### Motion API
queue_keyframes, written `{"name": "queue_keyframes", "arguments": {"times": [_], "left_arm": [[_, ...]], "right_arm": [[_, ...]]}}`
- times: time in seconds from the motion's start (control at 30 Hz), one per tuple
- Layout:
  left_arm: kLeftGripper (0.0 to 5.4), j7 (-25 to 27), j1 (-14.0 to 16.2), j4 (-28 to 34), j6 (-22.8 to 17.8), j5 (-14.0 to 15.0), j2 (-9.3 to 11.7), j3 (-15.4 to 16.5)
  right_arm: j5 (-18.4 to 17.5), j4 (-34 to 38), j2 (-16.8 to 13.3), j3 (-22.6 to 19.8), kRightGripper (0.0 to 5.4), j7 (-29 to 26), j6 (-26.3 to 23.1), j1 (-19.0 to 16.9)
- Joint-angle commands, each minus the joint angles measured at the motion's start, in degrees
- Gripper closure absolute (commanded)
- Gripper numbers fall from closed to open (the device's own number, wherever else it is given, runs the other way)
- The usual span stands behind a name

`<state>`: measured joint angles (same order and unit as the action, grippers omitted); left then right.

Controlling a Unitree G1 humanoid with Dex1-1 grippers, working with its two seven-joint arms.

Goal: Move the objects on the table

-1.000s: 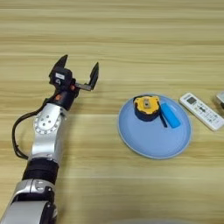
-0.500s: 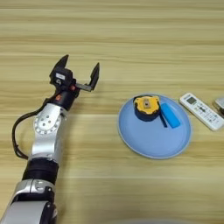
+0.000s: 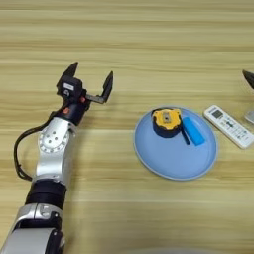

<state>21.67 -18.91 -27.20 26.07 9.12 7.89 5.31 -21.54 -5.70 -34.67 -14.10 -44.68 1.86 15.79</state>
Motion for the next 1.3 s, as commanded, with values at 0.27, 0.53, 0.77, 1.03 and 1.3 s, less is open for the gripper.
{"name": "queue_keyframes", "arguments": {"times": [0.27, 0.53, 0.77, 1.03, 1.3], "left_arm": [[0.00, 0.08, 0.03, -0.27, 0.70, -0.53, 0.06, -0.57], [0.00, 0.17, 0.06, -0.28, 0.79, -0.63, 0.22, -0.63], [0.00, 0.04, 0.04, -0.27, 0.89, -0.63, 0.31, -0.84], [0.00, -0.10, -0.06, -0.37, 0.91, -0.56, 0.43, -1.03], [0.00, -0.13, -0.20, -0.62, 1.07, -0.65, 0.46, -1.13]], "right_arm": [[0.34, 8.54, -2.26, 3.62, 0.03, -3.45, -4.75, -6.26], [4.42, 4.18, -4.14, 6.95, 0.03, -4.64, -8.48, -8.12], [6.25, 0.40, -4.69, 8.61, 0.03, -6.27, -8.93, -8.42], [6.81, -2.90, -2.31, 9.79, 0.03, -6.14, -7.78, -7.51], [4.29, 0.80, 1.08, 9.51, 0.03, -5.92, -6.44, -6.58]]}}
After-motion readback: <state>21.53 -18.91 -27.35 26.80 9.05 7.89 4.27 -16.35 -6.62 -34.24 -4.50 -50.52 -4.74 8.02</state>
